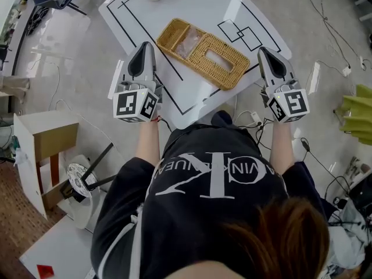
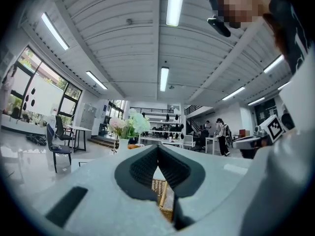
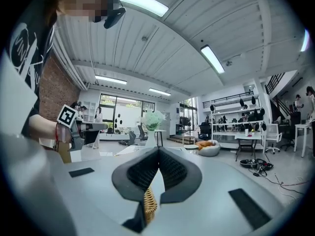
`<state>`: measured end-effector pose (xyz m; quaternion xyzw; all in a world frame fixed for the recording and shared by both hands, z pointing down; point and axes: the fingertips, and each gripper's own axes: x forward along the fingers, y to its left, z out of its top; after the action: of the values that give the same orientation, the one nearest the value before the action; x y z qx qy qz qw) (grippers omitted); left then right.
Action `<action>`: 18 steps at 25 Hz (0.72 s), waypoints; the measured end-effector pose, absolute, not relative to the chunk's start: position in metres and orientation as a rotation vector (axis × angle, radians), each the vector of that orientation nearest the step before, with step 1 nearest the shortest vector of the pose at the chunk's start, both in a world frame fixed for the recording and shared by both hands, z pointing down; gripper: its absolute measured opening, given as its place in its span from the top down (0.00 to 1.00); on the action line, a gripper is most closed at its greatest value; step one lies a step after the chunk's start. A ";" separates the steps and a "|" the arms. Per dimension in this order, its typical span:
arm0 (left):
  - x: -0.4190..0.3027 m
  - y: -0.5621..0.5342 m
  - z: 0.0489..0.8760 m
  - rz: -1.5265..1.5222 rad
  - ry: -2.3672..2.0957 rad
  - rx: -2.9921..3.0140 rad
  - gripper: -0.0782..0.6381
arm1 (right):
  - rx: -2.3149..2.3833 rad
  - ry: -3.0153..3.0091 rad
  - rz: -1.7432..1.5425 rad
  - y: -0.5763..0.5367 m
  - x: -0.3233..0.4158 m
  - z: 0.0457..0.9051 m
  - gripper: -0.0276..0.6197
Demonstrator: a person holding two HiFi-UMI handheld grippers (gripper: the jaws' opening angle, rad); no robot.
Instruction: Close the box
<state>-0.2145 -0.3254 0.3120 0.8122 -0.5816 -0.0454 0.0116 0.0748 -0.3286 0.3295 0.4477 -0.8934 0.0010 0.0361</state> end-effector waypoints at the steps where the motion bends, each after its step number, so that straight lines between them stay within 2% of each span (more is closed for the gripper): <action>1: -0.215 -0.325 0.311 -0.142 -1.816 2.535 0.88 | 1.379 -2.748 -0.001 -0.328 0.075 0.328 0.96; 18: -0.221 -0.323 0.305 -0.157 -1.839 2.535 0.88 | 1.373 -2.786 -0.056 -0.330 0.071 0.316 0.96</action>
<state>-0.2213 -0.3225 0.3050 0.8084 -0.5866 -0.0500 0.0031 0.0711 -0.3303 0.3162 0.4420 -0.8967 -0.0180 0.0177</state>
